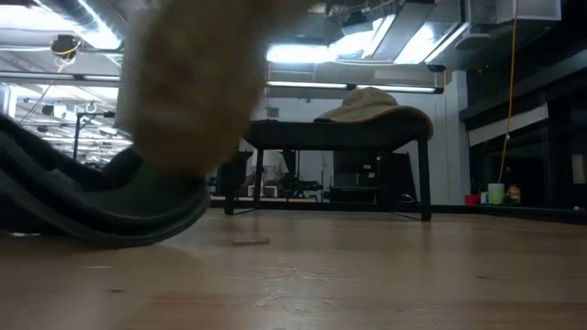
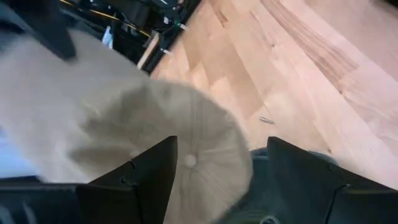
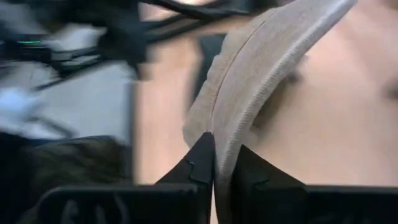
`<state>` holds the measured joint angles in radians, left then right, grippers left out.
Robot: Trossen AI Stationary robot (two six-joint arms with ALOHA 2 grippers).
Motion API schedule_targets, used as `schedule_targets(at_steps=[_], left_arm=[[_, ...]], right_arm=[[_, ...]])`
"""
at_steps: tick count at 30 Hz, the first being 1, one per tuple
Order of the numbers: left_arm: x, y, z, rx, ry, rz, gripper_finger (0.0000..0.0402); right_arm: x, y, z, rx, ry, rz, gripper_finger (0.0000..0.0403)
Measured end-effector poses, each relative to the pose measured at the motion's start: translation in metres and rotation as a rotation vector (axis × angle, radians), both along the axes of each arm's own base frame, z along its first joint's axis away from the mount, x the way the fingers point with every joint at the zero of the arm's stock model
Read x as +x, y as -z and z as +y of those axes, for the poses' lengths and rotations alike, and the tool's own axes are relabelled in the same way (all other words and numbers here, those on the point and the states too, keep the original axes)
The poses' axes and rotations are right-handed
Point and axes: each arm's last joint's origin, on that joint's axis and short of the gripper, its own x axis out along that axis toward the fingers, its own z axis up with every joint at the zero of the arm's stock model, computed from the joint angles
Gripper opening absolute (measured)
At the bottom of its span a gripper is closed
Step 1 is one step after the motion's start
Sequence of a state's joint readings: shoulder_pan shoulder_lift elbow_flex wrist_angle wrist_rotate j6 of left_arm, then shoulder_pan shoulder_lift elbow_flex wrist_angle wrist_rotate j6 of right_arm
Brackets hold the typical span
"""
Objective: Pick & Place hat
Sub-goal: Put the brown cap on the shelf
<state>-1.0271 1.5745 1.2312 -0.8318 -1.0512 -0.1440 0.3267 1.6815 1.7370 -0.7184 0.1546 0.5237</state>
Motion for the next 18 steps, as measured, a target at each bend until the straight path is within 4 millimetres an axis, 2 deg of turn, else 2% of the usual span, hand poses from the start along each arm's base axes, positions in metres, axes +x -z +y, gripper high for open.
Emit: schedule_targets(at_steps=[3,10,14,18], left_arm=[[0.001,0.000,0.001,-0.002,-0.005,0.001,0.0242],[0.013,0.000,0.005,-0.063,-0.024,0.022,0.0242],[0.015,0.000,0.005,-0.146,-0.063,0.001,0.0242],[0.011,-0.007,0.013,-0.275,-0.099,0.045,0.0242]], right_arm=[[0.003,-0.007,0.007,0.043,-0.085,-0.074,0.0024],[0.007,-0.015,0.007,0.041,-0.139,-0.163,0.0018],[0.003,-0.009,0.007,0.032,-0.126,-0.087,0.0028],[-0.003,0.001,0.003,0.006,-0.087,0.032,0.0015]])
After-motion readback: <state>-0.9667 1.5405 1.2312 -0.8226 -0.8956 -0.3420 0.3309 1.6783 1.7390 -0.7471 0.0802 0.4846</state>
